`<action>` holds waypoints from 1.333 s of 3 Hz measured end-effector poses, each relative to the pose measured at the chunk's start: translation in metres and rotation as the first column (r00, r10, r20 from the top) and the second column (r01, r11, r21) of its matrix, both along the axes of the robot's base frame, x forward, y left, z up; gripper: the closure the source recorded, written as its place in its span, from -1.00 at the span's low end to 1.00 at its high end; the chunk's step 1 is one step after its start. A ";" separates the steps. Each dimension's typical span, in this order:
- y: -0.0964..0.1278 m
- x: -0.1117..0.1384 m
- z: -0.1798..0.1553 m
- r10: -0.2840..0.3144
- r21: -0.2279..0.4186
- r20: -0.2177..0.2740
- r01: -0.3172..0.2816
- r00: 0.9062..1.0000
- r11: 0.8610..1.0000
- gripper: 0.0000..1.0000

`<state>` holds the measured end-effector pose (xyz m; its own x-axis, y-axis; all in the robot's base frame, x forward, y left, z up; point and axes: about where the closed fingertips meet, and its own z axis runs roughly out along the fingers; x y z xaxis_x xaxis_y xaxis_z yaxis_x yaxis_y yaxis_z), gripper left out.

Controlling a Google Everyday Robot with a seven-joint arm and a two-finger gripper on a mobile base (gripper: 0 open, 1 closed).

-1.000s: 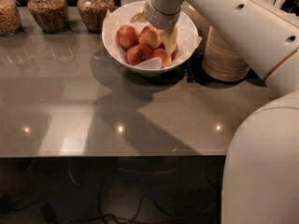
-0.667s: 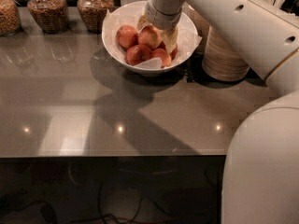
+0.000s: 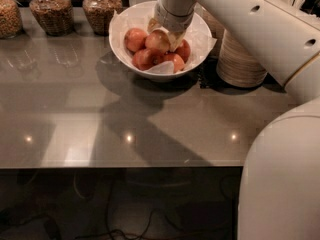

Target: Pick apple from white bowl

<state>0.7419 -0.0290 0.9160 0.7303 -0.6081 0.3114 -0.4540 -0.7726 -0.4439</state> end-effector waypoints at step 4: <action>-0.016 -0.007 0.029 -0.133 0.161 -0.039 0.137 0.990 0.977 1.00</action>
Offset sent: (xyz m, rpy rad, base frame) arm -0.0044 -0.0024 0.0159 0.0302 -0.0074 -0.0390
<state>0.7353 -0.0452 0.9446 0.6451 -0.7424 0.1809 -0.5631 -0.6219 -0.5442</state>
